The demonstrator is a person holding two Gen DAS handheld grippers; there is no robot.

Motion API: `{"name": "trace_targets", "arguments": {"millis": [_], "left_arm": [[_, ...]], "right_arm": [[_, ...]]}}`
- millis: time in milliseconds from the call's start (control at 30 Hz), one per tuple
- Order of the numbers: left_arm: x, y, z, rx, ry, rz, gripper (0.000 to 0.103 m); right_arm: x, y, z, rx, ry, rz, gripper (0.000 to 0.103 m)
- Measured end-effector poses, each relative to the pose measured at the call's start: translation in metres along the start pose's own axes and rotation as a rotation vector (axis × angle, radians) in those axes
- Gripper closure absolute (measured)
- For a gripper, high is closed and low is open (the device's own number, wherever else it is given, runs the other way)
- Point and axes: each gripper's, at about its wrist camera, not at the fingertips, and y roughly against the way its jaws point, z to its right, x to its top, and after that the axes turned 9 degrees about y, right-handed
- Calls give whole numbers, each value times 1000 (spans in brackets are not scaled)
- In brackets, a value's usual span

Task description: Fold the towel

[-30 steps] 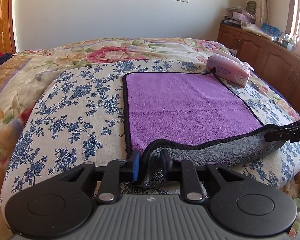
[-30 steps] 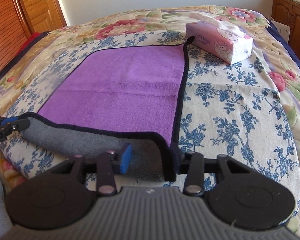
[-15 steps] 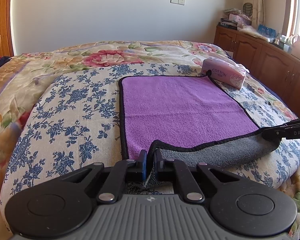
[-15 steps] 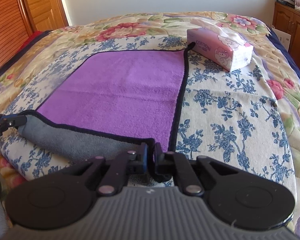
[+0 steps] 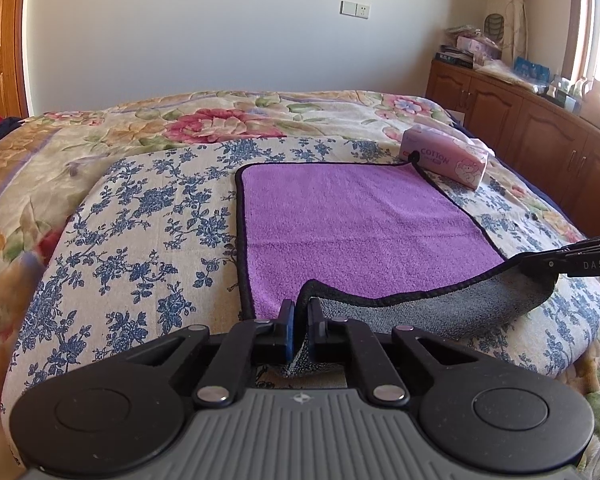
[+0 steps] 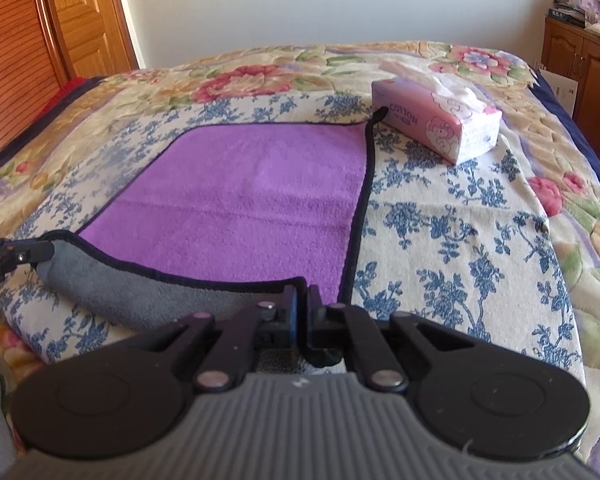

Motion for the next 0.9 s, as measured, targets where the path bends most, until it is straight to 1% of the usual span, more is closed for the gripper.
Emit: {"name": "trace_targets", "arguments": {"millis": [400,900], "left_arm": [[7,11,6,-25,5,49,97],[15,8,5,-24,20,67,97]], "right_arm": [[8,6,3,-1,-7,60,98],[20,5,6,9,12,110,98]]}}
